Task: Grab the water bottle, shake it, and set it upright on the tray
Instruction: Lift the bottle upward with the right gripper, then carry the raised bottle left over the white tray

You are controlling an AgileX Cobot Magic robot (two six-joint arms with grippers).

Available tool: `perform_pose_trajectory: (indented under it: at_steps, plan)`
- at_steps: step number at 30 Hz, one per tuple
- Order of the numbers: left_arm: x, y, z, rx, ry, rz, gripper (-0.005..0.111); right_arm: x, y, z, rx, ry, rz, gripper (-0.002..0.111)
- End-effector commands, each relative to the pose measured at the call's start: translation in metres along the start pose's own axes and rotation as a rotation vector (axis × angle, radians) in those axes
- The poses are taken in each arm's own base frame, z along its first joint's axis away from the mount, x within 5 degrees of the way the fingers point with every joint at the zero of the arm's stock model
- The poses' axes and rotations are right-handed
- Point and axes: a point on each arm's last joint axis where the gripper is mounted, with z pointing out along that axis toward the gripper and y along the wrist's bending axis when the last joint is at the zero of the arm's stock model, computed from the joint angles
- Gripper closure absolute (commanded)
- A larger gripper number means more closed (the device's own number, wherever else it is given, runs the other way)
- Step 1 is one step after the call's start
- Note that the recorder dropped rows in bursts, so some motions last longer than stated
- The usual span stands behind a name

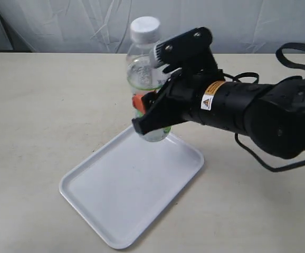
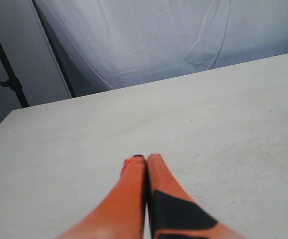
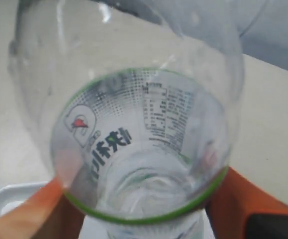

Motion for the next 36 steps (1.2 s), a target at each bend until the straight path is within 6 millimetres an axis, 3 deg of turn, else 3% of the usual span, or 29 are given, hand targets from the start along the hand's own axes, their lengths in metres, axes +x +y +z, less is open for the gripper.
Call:
perform_pose_trajectory:
  at_steps: [1, 3, 4, 5, 6, 9, 11, 15, 16, 19, 21, 26, 32, 34, 36]
  plan:
    - [0.001, 0.000, 0.000, 0.003, 0.000, -0.007, 0.106, 0.001, -0.019, -0.002, 0.092, -0.001, 0.165, 0.109]
    - [0.001, 0.000, 0.000, 0.003, 0.000, -0.007, 0.106, 0.002, -0.021, -0.001, 0.119, -0.001, 0.232, 0.109]
    - [0.001, 0.000, 0.000, 0.003, 0.000, -0.007, 0.106, 0.002, -0.007, -0.002, 0.063, 0.025, 0.132, 0.109]
    - [0.001, 0.000, 0.000, 0.003, 0.000, -0.007, 0.106, 0.002, 0.010, -0.006, -0.019, 0.057, -0.082, 0.109]
    - [0.001, 0.000, 0.000, 0.003, 0.000, -0.007, 0.106, 0.002, 0.014, -0.008, -0.042, 0.066, -0.160, 0.109]
    - [0.001, 0.000, 0.000, 0.003, 0.000, -0.007, 0.106, -0.004, -0.028, -0.009, 0.141, -0.019, 0.183, 0.109]
    - [0.001, 0.000, 0.000, 0.003, 0.000, -0.007, 0.106, -0.002, -0.033, -0.009, 0.167, -0.014, 0.282, 0.109]
    - [0.001, 0.000, 0.000, 0.003, 0.000, -0.007, 0.106, 0.000, -0.001, -0.017, -0.010, 0.099, -0.121, 0.109]
    - [0.001, 0.000, 0.000, 0.003, 0.000, -0.007, 0.106, -0.001, -0.003, -0.019, -0.003, 0.090, -0.143, 0.109]
    - [0.001, 0.000, 0.000, 0.003, 0.000, -0.007, 0.106, -0.001, -0.037, -0.022, 0.145, 0.002, 0.177, 0.109]
    - [0.001, 0.000, 0.000, 0.003, 0.000, -0.007, 0.106, 0.001, -0.047, -0.022, 0.189, 0.003, 0.343, 0.109]
    - [0.001, 0.000, 0.000, 0.003, 0.000, -0.007, 0.106, 0.000, -0.020, -0.029, 0.046, 0.108, 0.024, 0.109]
    - [0.001, 0.000, 0.000, 0.003, 0.000, -0.007, 0.106, -0.025, -0.024, -0.054, 0.083, -0.061, 0.152, 0.109]
    - [0.001, 0.000, 0.000, 0.003, 0.000, -0.007, 0.106, -0.018, -0.019, -0.049, 0.050, 0.010, 0.148, 0.109]
    - [0.001, 0.000, 0.000, 0.003, 0.000, -0.007, 0.106, 0.004, -0.013, -0.039, 0.008, 0.161, 0.150, 0.109]
